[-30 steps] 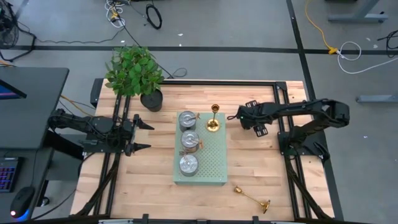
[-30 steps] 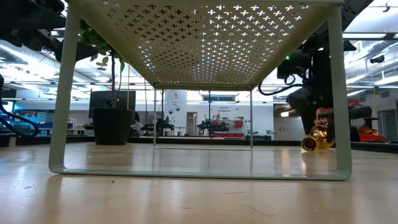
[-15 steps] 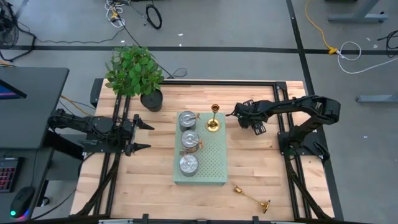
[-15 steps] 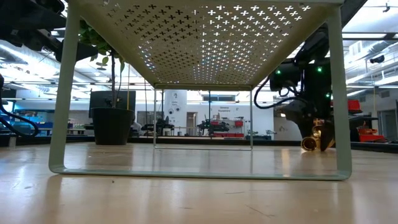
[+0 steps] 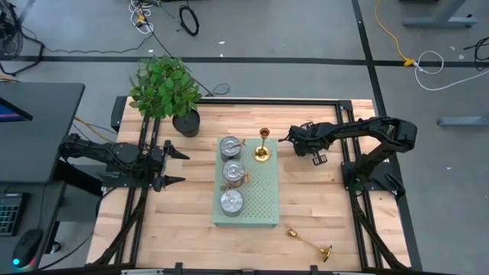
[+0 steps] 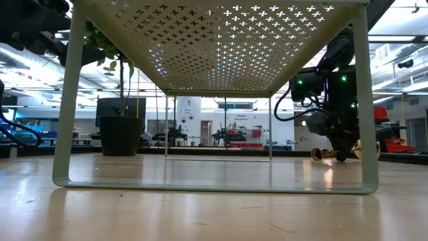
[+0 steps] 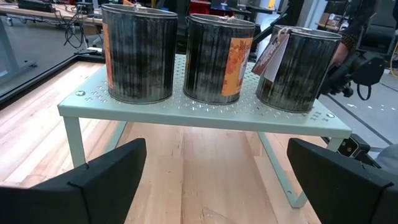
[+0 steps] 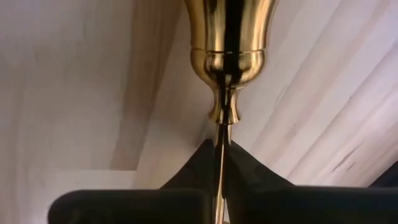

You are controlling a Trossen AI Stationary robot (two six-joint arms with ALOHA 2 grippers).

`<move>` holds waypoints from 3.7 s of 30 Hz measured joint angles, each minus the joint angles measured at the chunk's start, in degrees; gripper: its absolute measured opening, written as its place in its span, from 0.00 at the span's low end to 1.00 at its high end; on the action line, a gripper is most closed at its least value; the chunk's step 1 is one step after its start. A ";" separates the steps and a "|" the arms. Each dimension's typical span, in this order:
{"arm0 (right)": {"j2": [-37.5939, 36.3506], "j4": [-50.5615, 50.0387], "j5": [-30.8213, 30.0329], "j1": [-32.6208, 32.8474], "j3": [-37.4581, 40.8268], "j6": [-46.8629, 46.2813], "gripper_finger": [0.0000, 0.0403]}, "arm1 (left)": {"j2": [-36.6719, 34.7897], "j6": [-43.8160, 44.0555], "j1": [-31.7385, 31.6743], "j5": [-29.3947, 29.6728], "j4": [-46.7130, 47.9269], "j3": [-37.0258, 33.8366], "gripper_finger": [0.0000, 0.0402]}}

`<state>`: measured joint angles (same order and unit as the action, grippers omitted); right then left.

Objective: Pick & Place candle stick holders
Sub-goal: Put the top golden candle holder aligned with the orange scented candle on the shelf

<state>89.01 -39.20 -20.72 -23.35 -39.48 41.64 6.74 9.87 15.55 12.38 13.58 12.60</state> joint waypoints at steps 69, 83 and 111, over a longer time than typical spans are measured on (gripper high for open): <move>-6.69 36.17 -39.03 59.81 -32.70 -56.15 0.01 | -0.02 -0.02 0.01 -0.02 0.00 0.00 0.99; 1.18 42.32 -45.85 53.51 -32.70 -57.06 0.01 | -0.02 0.00 0.02 -0.02 0.00 0.00 0.99; 3.45 22.73 -43.11 50.78 -32.70 -79.71 0.01 | -0.02 -0.02 0.00 -0.01 -0.01 0.00 0.99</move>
<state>92.47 -16.47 -63.83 27.42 -72.18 -38.07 6.72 9.85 15.55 12.37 13.58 12.60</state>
